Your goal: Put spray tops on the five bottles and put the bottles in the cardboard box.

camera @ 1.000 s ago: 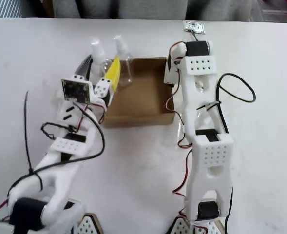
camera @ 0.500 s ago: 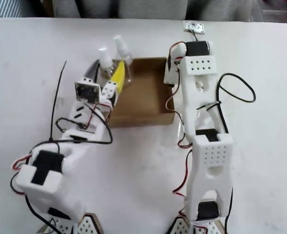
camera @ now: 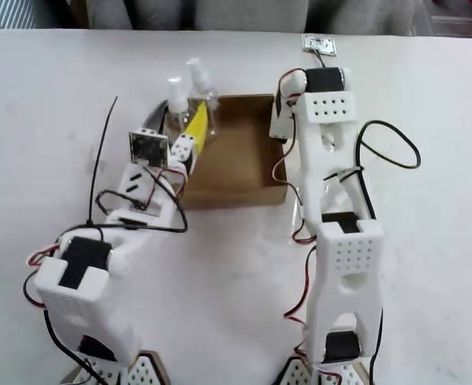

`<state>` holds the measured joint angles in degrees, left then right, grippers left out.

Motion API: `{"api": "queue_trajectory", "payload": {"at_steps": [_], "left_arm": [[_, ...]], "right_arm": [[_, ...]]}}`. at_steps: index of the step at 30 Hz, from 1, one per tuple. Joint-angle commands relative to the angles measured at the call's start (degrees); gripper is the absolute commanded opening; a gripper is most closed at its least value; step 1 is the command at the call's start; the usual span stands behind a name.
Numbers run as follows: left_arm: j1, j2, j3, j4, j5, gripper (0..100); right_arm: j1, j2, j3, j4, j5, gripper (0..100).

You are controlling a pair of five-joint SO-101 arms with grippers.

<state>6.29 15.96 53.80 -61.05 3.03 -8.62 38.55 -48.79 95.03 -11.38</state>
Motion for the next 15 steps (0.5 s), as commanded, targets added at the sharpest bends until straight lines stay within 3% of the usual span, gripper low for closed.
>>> {"api": "queue_trajectory", "payload": {"at_steps": [1,7,15], "left_arm": [[-0.4,-0.31,-3.43,0.18,0.18,13],[-0.57,-0.31,-7.21,7.91,0.44,13],[-0.48,-0.22,-8.09,7.74,0.44,13]], "right_arm": [[0.57,-3.21,-2.29,0.13,0.44,36.6],[0.57,-3.21,-2.29,0.13,0.44,36.6],[1.19,-3.21,-2.2,-0.66,0.44,36.6]]}}
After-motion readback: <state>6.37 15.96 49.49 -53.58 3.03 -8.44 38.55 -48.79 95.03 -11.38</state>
